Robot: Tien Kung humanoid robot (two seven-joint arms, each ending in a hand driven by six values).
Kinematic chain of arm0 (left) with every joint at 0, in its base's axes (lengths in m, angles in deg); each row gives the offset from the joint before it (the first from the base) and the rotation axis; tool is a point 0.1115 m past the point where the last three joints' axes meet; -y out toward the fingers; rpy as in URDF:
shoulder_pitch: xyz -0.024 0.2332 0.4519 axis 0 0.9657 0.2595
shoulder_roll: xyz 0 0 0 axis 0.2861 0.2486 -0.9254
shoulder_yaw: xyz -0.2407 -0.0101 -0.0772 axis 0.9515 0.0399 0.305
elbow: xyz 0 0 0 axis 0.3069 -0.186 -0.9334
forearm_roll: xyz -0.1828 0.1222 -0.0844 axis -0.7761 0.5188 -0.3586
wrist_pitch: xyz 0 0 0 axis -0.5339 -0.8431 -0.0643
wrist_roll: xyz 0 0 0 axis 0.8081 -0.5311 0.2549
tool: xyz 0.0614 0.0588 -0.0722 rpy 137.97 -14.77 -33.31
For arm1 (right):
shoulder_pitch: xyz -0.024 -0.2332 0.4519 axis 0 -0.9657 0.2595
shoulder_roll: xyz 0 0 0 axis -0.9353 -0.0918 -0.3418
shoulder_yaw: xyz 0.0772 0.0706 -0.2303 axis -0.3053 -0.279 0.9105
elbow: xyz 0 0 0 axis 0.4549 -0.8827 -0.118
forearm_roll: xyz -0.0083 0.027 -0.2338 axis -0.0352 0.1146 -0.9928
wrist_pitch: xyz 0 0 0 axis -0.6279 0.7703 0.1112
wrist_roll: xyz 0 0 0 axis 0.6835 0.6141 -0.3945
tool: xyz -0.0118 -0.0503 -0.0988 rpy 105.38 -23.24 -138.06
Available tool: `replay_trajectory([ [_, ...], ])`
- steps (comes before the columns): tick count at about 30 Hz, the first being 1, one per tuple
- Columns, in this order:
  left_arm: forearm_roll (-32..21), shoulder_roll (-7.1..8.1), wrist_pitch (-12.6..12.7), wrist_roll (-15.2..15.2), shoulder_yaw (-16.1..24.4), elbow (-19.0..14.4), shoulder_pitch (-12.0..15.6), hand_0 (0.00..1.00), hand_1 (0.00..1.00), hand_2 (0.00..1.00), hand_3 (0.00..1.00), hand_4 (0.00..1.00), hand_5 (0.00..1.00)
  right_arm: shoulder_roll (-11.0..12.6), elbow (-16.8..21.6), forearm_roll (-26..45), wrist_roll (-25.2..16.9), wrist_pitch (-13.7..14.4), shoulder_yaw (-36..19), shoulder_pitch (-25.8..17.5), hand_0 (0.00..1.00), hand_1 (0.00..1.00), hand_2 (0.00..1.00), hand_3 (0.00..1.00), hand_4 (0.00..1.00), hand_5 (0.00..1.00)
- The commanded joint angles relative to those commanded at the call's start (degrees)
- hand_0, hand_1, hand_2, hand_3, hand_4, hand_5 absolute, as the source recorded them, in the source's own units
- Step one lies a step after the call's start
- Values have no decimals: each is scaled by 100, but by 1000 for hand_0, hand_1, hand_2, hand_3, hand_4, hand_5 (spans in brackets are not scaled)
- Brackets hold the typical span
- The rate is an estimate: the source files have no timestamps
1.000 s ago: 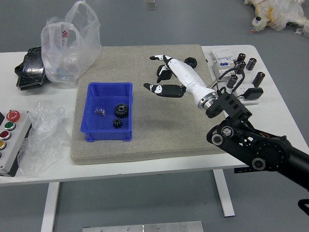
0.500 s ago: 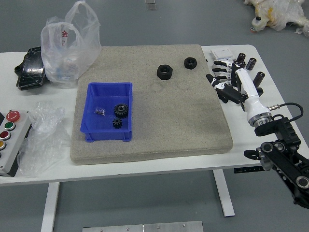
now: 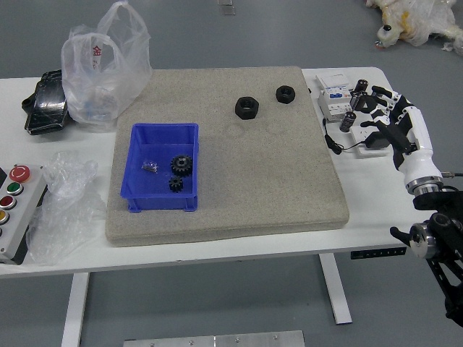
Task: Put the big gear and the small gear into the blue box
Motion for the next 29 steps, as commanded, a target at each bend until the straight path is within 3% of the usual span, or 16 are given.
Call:
replay_trajectory([
  [10,-130,33,22,-67,-82,15,-55,626,464,504,641,630,284,-7,3,427,-144,-239,-37,-16,555,631,675,671,804,480],
  [29,-454,82,69,-197,-271,44,-110,626,459,504,641,631,283,-14,5,658,-170,-343,-56,-34,536,602,658,650,800,487],
])
